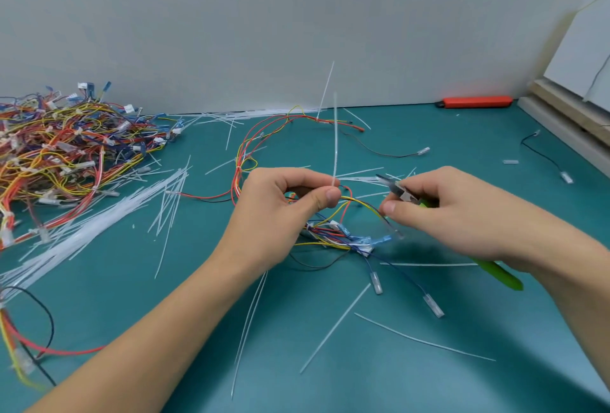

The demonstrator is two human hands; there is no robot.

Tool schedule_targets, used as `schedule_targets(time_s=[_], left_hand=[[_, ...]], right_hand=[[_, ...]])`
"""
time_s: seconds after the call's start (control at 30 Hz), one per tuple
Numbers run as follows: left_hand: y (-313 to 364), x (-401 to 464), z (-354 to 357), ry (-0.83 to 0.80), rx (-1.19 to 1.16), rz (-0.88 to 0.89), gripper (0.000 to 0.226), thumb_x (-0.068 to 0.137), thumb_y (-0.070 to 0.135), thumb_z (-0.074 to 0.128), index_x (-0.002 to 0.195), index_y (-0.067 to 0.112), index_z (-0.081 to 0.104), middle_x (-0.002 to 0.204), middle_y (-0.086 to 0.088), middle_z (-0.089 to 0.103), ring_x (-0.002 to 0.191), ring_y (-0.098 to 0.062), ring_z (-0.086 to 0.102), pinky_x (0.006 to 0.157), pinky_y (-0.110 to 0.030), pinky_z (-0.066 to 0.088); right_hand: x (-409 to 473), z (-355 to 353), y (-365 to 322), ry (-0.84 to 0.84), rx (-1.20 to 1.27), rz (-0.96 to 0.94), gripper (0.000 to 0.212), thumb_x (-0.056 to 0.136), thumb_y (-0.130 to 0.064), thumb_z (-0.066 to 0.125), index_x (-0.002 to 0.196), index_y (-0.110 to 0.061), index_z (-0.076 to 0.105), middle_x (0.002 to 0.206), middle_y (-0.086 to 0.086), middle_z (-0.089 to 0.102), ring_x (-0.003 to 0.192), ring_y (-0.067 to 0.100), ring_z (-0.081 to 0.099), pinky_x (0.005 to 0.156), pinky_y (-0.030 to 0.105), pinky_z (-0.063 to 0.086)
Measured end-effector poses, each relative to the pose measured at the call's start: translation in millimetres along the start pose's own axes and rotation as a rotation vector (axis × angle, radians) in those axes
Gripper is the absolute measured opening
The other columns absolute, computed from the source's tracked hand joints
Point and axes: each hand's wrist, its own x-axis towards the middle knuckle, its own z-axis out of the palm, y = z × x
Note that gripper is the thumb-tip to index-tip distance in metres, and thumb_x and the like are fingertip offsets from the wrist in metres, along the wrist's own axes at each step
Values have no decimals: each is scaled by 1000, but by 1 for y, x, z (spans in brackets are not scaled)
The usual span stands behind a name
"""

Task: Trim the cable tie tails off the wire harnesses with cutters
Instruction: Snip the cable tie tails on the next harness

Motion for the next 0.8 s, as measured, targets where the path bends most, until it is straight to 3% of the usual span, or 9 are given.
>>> schedule_targets(time_s=[0.07, 0.13, 0.33, 0.4, 0.63, 0.8], left_hand=[[-1, 1, 1, 30, -57, -43, 12, 80, 20, 87, 88, 22, 78, 75, 7, 77, 73, -12, 69, 71, -20, 54], [-2, 1, 2, 37, -72, -52, 14, 76, 19, 90, 81, 21, 76, 73, 6, 76, 70, -9, 67, 69, -20, 54], [-3, 1, 2, -36, -82, 16, 14, 86, 15, 79, 84, 28, 78, 82, 7, 79, 84, -17, 75, 83, -27, 57], [-2, 0, 2, -48, -94, 25, 15, 86, 14, 80, 84, 29, 78, 82, 8, 79, 82, -14, 75, 80, -23, 57], [0, -1, 4, -27, -165, -18, 18, 79, 15, 87, 82, 25, 72, 77, 5, 77, 73, -7, 72, 72, -17, 53], [0, -2, 6, 6, -187, -35, 30, 74, 22, 87, 78, 27, 57, 78, -3, 78, 77, -17, 74, 75, -25, 54]], right_hand=[[0, 3, -3, 37, -57, -64, 41, 97, -53, 55, 83, -14, 55, 60, -10, 39, 56, 10, 32, 59, 36, 33], [0, 6, -6, 12, -19, -96, 46, 99, -55, 51, 86, -12, 57, 64, -9, 38, 58, 10, 33, 60, 38, 34], [-4, 13, -15, -150, -50, -60, 72, 89, -76, 34, 102, -12, 64, 71, -3, 47, 64, 10, 41, 67, 43, 45], [-4, 14, -15, -168, 8, -49, 65, 96, -72, 37, 101, -13, 64, 72, 2, 50, 67, 12, 44, 69, 47, 46], [-4, 16, -14, -131, 110, -52, 55, 97, -66, 47, 100, -16, 71, 65, -10, 35, 60, 12, 34, 62, 37, 32], [-4, 18, -15, -161, 172, -68, 44, 94, -65, 46, 94, -30, 74, 59, -13, 34, 55, 10, 33, 59, 33, 30]])
